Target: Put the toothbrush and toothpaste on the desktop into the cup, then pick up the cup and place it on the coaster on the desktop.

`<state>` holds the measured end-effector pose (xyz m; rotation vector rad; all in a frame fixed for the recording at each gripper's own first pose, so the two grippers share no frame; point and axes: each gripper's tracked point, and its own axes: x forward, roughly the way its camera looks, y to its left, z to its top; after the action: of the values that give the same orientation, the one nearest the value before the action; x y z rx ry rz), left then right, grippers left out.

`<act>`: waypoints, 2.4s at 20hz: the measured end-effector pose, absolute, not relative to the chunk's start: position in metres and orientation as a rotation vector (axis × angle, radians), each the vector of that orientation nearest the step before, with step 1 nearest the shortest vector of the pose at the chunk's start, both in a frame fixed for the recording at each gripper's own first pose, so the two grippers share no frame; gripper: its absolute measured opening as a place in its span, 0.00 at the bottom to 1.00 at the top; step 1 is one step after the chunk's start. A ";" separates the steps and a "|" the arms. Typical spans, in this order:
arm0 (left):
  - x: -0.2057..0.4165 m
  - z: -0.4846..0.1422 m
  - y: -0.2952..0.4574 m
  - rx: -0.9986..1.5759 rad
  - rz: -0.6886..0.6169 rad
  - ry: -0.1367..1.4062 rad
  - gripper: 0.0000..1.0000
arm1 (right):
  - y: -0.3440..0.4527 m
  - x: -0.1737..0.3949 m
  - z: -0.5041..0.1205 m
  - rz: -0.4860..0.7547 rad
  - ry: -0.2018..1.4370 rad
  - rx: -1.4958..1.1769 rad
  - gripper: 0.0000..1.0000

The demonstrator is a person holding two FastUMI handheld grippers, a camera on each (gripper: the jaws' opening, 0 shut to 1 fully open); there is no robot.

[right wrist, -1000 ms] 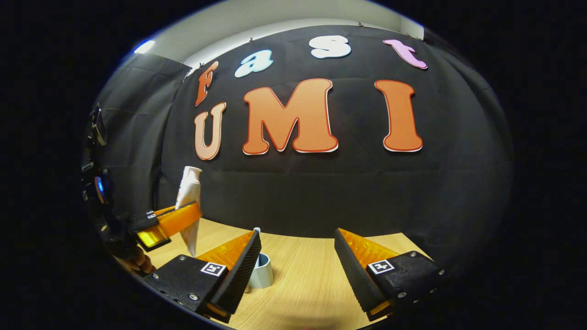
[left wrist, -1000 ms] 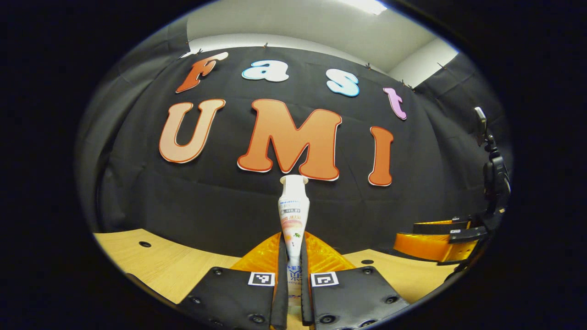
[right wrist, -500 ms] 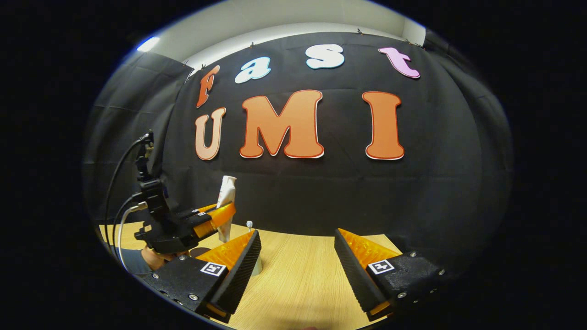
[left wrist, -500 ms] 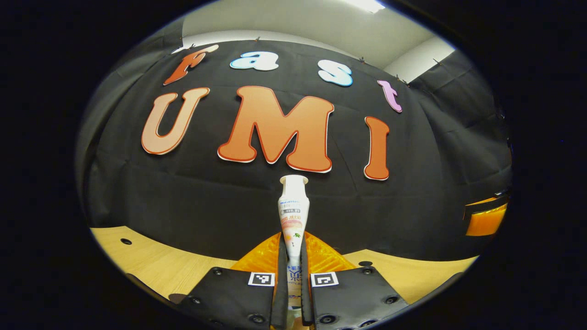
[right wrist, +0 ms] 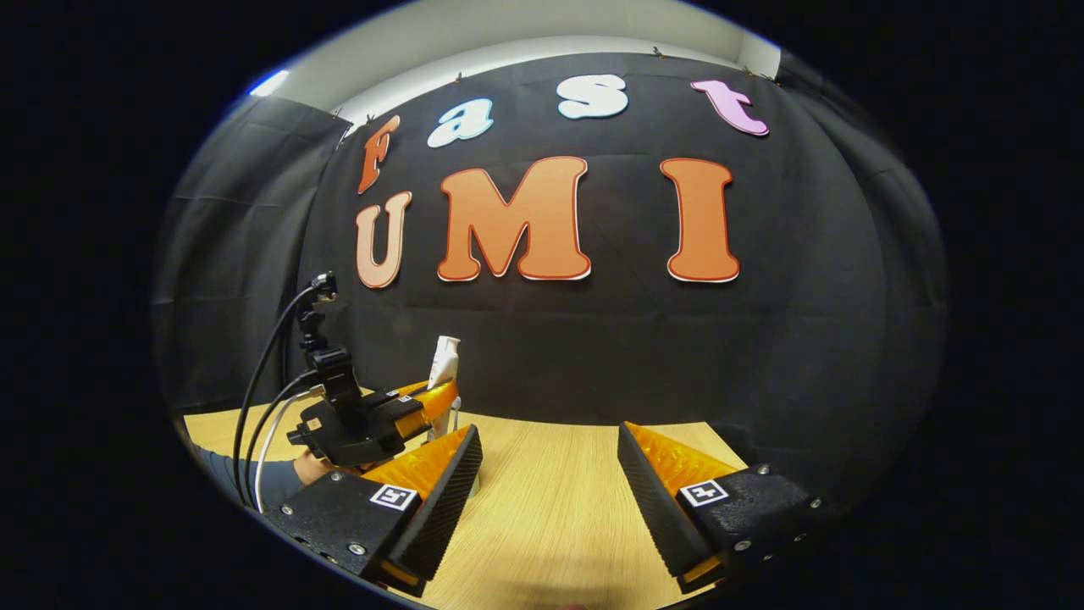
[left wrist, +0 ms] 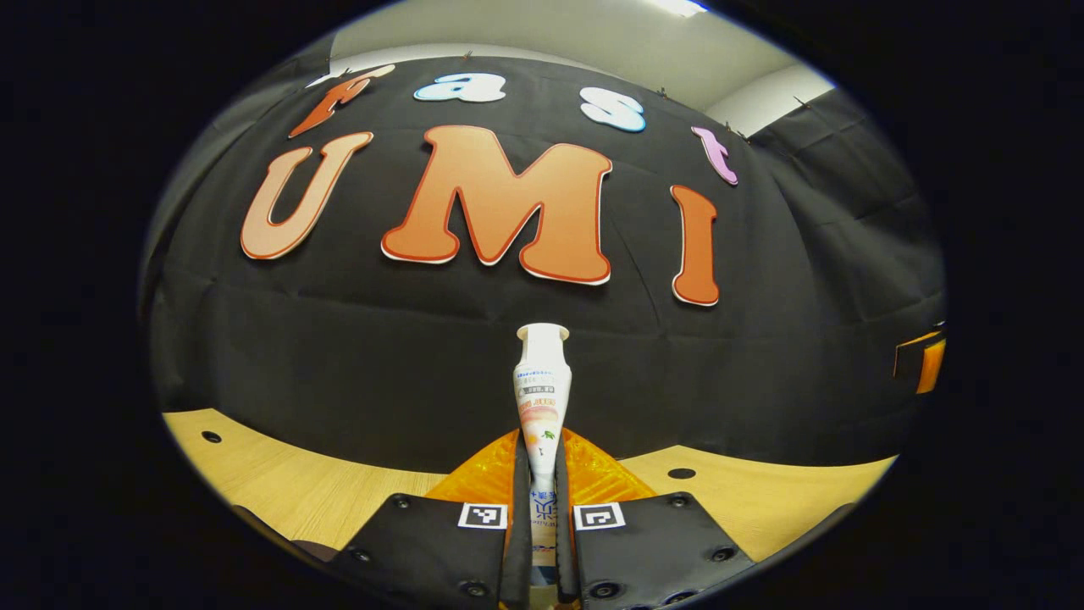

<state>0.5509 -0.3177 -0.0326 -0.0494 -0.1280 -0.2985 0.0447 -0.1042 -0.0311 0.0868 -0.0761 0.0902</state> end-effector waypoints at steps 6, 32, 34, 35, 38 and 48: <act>0.566 -0.064 -0.313 -0.061 -0.280 -0.083 0.16 | -0.105 0.048 -0.037 0.085 -0.060 0.097 0.97; 0.481 -0.024 -0.212 0.028 -0.212 0.031 0.95 | 0.013 0.114 -0.081 0.175 0.285 0.208 0.96; 0.467 -0.015 -0.194 0.034 -0.196 0.039 0.96 | 0.023 0.121 -0.082 0.170 0.320 0.185 0.96; 0.462 -0.010 -0.184 0.035 -0.188 0.042 0.96 | 0.028 0.125 -0.083 0.170 0.342 0.177 0.96; 0.446 -0.006 -0.152 0.028 -0.166 0.059 0.96 | 0.042 0.136 -0.093 0.169 0.422 0.157 0.95; 0.397 -0.015 -0.045 0.060 -0.064 0.066 0.97 | 0.078 0.169 -0.152 0.148 0.688 0.166 0.78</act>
<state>0.3967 -0.0450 -0.0150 0.0603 0.0658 -0.0640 0.1693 0.0783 -0.1518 0.1660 0.6885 0.1483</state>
